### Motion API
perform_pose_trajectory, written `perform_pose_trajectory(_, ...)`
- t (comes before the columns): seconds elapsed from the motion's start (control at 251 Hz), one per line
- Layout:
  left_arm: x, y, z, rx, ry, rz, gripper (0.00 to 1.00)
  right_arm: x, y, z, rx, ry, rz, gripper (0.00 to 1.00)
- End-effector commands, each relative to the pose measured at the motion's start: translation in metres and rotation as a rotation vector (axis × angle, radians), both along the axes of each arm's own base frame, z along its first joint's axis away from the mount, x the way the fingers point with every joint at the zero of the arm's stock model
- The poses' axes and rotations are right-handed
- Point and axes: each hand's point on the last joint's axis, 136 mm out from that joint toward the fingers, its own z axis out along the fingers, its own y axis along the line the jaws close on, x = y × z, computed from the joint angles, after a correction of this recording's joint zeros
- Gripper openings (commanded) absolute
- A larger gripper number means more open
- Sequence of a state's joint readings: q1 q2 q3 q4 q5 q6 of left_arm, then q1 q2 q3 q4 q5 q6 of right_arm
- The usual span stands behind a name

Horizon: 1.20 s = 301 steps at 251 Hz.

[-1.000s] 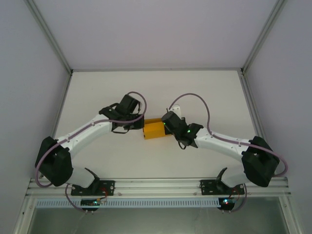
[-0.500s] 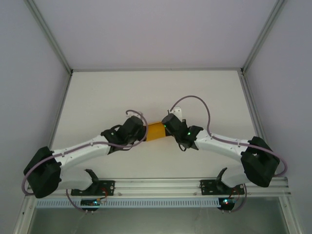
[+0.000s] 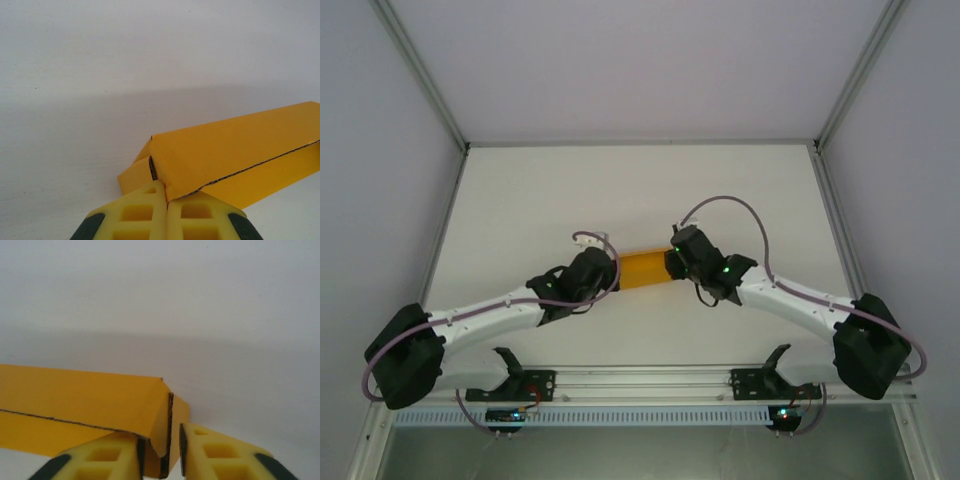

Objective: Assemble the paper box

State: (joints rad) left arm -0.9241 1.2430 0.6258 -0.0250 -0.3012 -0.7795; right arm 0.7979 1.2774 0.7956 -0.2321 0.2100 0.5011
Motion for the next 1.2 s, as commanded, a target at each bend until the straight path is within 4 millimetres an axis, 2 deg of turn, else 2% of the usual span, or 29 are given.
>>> perform_pose_trajectory(0.0, -0.039, 0.034, -0.07, 0.226, 0.225, -0.027, 0.0, -0.014, 0.008, 0.016, 0.044, 0.037, 0.107, 0.41)
perform_pose_trajectory(0.1, -0.039, 0.034, -0.068, 0.226, 0.218, -0.031, 0.0, -0.013, 0.005, 0.025, 0.083, 0.035, 0.108, 0.52)
perform_pose_trajectory(0.216, -0.037, 0.034, -0.063, 0.218, 0.198, -0.021, 0.0, -0.003, -0.003, 0.04, 0.122, 0.009, 0.055, 0.63)
perform_pose_trajectory(0.355, -0.034, 0.03, -0.057, 0.214, 0.182, -0.038, 0.0, 0.013, -0.002, 0.057, 0.164, -0.019, 0.03, 0.62)
perform_pose_trajectory(0.451, -0.033, 0.026, -0.054, 0.218, 0.177, -0.058, 0.0, 0.024, -0.001, 0.058, 0.159, -0.005, 0.015, 0.62)
perform_pose_trajectory(0.579, -0.032, 0.024, -0.053, 0.234, 0.171, -0.071, 0.0, 0.032, -0.003, 0.036, 0.128, 0.066, -0.018, 0.57)
perform_pose_trajectory(0.822, -0.027, 0.016, -0.043, 0.231, 0.159, -0.096, 0.06, 0.019, -0.01, -0.017, 0.095, 0.159, -0.045, 0.5)
perform_pose_trajectory(0.918, -0.028, 0.008, -0.034, 0.222, 0.155, -0.138, 0.18, 0.013, -0.015, -0.039, 0.085, 0.194, -0.082, 0.49)
perform_pose_trajectory(0.99, -0.029, 0.003, -0.024, 0.215, 0.146, -0.172, 0.24, 0.01, -0.016, -0.048, 0.091, 0.201, -0.094, 0.47)
perform_pose_trajectory(1.133, -0.031, -0.003, 0.002, 0.209, 0.13, -0.263, 0.47, 0.006, -0.012, -0.054, 0.084, 0.205, -0.077, 0.44)
perform_pose_trajectory(1.197, -0.032, -0.003, 0.007, 0.216, 0.145, -0.296, 0.55, 0.004, -0.012, -0.057, 0.078, 0.212, -0.075, 0.42)
